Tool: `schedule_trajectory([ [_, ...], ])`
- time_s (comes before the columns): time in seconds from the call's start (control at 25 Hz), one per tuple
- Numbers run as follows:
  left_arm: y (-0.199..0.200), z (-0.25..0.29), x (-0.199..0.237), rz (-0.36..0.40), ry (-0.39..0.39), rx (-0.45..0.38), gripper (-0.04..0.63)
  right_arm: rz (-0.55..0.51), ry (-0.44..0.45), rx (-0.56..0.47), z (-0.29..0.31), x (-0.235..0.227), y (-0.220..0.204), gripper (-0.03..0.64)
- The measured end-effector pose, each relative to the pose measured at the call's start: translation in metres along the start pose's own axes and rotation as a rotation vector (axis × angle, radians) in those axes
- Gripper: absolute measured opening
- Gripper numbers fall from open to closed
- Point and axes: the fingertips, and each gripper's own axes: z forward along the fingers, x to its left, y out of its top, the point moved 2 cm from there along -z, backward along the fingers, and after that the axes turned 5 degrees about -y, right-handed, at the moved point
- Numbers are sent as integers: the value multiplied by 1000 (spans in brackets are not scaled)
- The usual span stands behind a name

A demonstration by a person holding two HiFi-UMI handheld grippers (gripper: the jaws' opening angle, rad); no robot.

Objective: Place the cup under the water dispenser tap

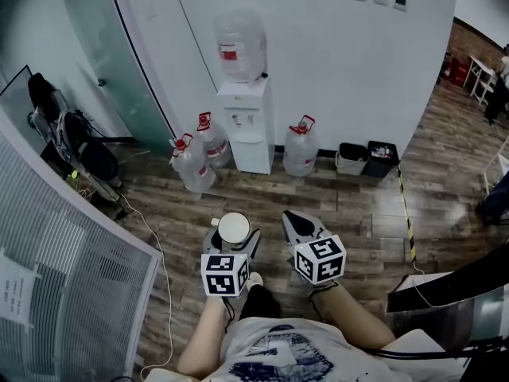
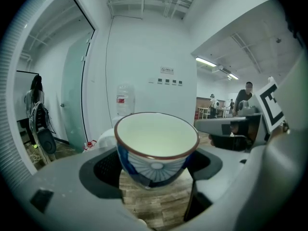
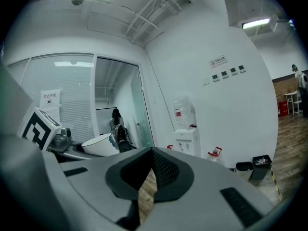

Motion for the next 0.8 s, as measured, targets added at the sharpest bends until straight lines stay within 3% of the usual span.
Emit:
schedule_trajectory([
  [0.8,74,145,179,-12,-73,45,430,0,-58,72,235,-13,46,20],
])
